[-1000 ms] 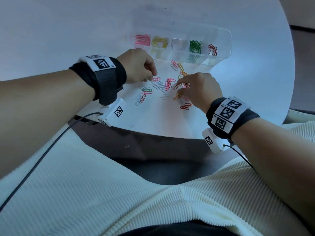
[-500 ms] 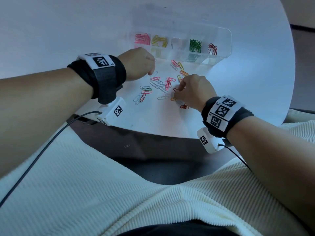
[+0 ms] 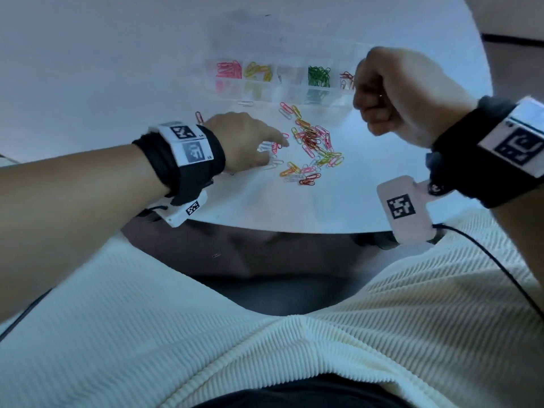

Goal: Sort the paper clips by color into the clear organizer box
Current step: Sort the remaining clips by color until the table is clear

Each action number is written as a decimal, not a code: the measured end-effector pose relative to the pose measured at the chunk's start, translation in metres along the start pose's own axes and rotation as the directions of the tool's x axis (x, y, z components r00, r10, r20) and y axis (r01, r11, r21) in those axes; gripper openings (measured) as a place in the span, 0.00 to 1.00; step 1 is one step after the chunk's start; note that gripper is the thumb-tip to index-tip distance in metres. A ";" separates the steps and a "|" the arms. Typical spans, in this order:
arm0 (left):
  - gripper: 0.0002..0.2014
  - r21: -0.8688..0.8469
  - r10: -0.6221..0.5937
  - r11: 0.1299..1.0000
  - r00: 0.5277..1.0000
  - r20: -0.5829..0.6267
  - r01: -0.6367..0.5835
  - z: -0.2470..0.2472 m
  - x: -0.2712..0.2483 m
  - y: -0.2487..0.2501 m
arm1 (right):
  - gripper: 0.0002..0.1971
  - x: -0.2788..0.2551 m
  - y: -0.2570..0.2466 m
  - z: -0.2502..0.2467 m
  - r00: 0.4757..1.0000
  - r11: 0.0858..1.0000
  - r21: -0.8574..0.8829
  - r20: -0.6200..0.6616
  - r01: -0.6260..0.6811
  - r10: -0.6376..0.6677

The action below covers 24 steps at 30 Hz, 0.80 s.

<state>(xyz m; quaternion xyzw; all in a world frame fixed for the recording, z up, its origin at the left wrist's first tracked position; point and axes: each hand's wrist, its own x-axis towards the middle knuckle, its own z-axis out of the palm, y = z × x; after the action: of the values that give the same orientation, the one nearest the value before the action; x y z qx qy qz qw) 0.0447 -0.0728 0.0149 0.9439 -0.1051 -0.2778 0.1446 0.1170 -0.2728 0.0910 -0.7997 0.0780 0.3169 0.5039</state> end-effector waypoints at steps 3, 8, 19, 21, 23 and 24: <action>0.19 0.127 0.018 0.992 1.000 -0.002 -0.017 0.010 0.003 0.002 | 0.12 -0.015 0.001 -0.017 1.000 0.998 0.064 -0.006 -0.018 0.019; 0.13 0.125 -0.068 0.989 0.997 -0.042 0.073 0.009 0.008 -0.007 | 0.12 -0.015 0.023 -0.016 0.998 0.997 0.065 -0.046 -0.030 0.033; 0.13 0.139 -0.064 0.988 0.997 -0.050 0.070 0.010 0.016 -0.019 | 0.10 0.009 0.036 0.018 0.998 0.901 -0.432 0.057 0.032 -0.009; 0.11 0.112 -0.080 0.990 0.992 -0.098 0.091 0.008 0.017 -0.021 | 0.10 0.011 0.037 0.018 0.998 0.889 -0.456 0.066 0.034 -0.004; 0.10 0.074 -0.081 0.993 0.987 -0.137 0.092 0.009 0.018 -0.019 | 0.09 0.013 0.038 0.018 0.998 0.888 -0.458 0.068 0.036 -0.005; 0.11 0.070 -0.070 0.994 0.987 -0.143 0.081 0.009 0.018 -0.018 | 0.09 0.014 0.037 0.018 0.998 0.889 -0.456 0.068 0.037 -0.006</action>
<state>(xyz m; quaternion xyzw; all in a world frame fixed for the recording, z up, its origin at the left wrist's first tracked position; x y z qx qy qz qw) 0.0566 -0.0633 -0.0074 0.9691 -0.0691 -0.2119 0.1054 0.1036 -0.2728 0.0493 -0.8859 -0.0240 0.3465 0.3076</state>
